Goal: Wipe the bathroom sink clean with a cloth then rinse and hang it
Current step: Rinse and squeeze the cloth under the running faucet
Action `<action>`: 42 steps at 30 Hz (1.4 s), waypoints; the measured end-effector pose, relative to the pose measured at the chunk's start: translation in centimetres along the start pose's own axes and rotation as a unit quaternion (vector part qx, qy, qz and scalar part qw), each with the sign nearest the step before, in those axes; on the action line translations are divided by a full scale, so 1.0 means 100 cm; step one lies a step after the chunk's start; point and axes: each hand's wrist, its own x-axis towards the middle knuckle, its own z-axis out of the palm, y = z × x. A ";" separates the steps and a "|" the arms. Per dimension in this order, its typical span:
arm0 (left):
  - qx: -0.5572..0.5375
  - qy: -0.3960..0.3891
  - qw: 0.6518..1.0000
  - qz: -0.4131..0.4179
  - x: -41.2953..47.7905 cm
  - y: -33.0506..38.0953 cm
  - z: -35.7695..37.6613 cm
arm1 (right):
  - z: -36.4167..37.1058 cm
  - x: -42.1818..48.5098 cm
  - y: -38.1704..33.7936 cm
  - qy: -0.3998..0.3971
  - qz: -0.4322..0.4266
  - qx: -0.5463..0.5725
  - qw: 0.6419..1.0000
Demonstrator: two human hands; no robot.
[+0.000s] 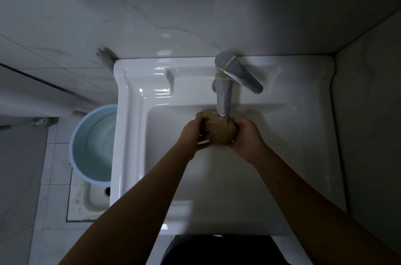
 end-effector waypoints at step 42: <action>0.083 0.006 0.993 0.089 -0.008 0.010 0.010 | 0.010 0.010 0.000 0.086 -0.108 -0.181 0.974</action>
